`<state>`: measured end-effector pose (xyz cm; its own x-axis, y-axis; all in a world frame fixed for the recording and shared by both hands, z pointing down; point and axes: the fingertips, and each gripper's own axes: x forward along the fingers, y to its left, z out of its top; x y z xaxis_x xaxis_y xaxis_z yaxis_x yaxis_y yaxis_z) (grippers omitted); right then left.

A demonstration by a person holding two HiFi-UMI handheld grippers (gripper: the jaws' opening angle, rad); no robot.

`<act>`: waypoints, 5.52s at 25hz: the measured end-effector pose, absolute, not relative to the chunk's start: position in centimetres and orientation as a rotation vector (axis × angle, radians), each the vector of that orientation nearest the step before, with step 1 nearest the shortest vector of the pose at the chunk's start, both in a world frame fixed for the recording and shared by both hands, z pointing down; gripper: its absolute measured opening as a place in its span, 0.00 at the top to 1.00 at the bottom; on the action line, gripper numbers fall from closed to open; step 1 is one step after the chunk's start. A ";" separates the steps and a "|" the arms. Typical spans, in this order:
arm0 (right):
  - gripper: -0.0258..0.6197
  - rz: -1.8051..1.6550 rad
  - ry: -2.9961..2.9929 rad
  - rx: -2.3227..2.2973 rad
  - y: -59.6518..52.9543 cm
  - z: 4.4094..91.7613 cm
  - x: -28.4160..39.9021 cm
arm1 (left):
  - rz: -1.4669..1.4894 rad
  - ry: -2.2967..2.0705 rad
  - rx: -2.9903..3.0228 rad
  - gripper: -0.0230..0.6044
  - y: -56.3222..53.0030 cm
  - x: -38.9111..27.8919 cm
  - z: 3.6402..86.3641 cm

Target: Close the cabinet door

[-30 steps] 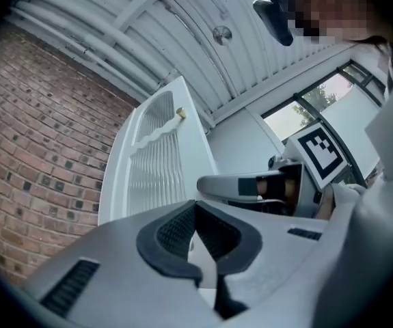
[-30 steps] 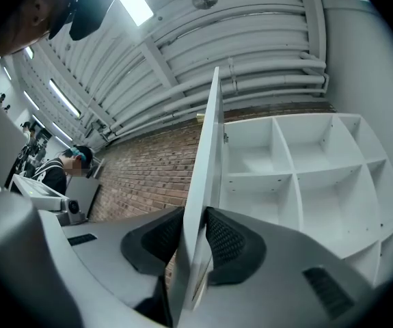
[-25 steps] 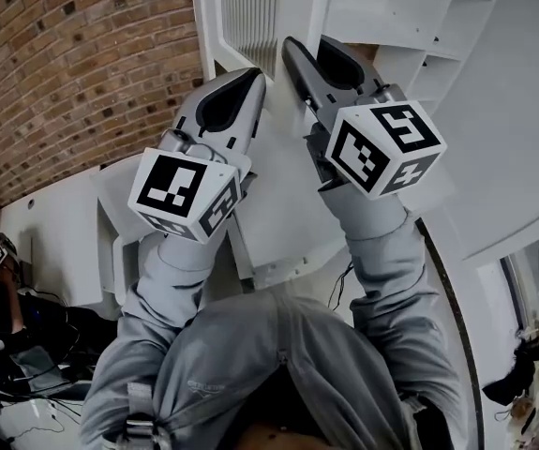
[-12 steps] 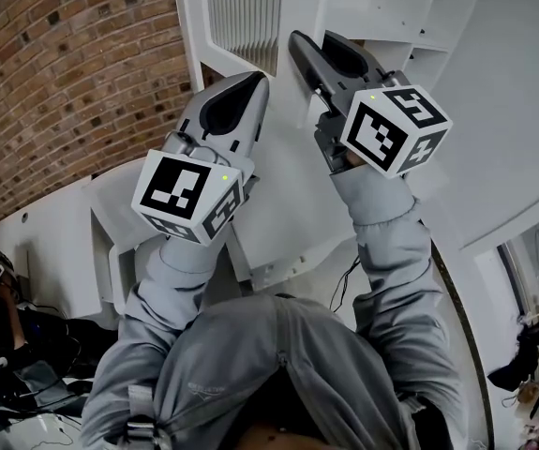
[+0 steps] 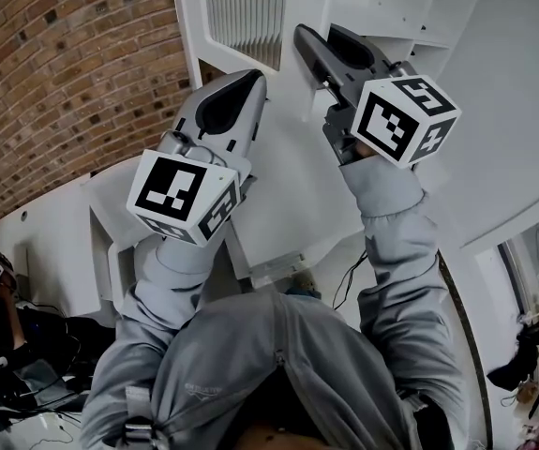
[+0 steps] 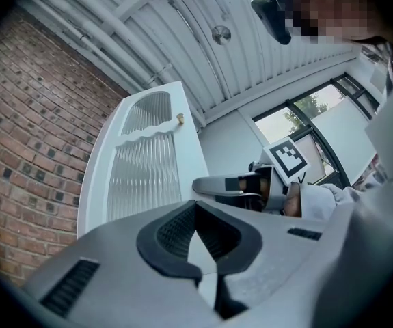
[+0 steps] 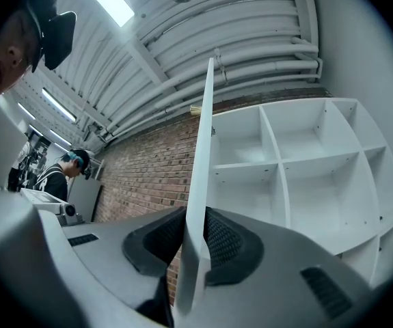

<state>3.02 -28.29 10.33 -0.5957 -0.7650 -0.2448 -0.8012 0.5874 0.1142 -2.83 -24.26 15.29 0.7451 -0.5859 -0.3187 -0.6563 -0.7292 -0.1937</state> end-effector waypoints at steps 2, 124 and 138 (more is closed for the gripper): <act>0.82 0.310 2.650 -1.306 -28.7 10.3 3.4 | 0.344 0.968 -2.654 0.95 -24.7 -2.4 15.4; 0.65 0.090 2.825 -0.642 -55.5 11.6 16.1 | 0.177 1.425 -2.500 0.95 -52.7 11.3 17.2; 0.63 0.136 2.800 -0.741 -55.3 11.6 16.9 | 0.166 1.416 -2.499 0.95 -52.6 11.7 17.2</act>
<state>16.94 -55.32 11.60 -0.8423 -0.4751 -0.2547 -0.4975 0.8670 0.0280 11.67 -52.65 17.16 0.5174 -0.8251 -0.2271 -0.8552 -0.4891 -0.1717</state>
